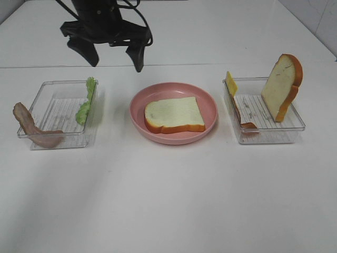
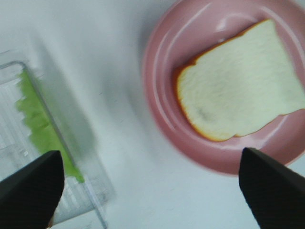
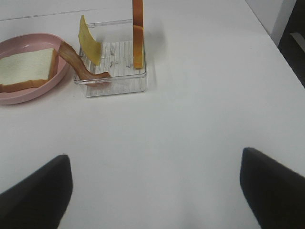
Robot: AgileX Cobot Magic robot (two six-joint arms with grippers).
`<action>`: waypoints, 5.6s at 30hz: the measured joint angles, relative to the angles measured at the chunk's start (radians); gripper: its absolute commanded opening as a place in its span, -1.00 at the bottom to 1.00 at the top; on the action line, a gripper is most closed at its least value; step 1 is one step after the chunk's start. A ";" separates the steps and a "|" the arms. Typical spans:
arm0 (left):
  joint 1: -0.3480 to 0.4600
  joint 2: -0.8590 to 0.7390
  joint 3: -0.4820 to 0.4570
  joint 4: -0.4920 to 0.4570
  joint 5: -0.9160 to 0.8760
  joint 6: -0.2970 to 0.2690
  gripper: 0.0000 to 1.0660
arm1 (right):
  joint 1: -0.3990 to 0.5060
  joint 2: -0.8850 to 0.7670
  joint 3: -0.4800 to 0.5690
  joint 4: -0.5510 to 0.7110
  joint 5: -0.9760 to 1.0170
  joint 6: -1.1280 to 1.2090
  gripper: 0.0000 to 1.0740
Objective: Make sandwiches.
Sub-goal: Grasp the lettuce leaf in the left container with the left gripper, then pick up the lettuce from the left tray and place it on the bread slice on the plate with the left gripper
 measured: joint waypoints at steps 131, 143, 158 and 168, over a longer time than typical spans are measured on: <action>-0.081 0.161 -0.216 -0.525 -0.153 0.003 -1.00 | 0.000 0.000 0.000 0.000 0.000 0.000 0.66; -0.090 0.263 -0.216 -0.605 -0.217 0.020 -1.00 | 0.000 0.000 0.000 0.000 0.000 0.000 0.66; -0.090 0.318 -0.216 -0.434 -0.217 0.055 -1.00 | 0.000 0.000 0.000 0.000 0.000 0.000 0.66; -0.090 0.318 -0.216 -0.228 -0.128 0.054 -1.00 | 0.000 0.000 0.000 0.000 0.000 0.000 0.66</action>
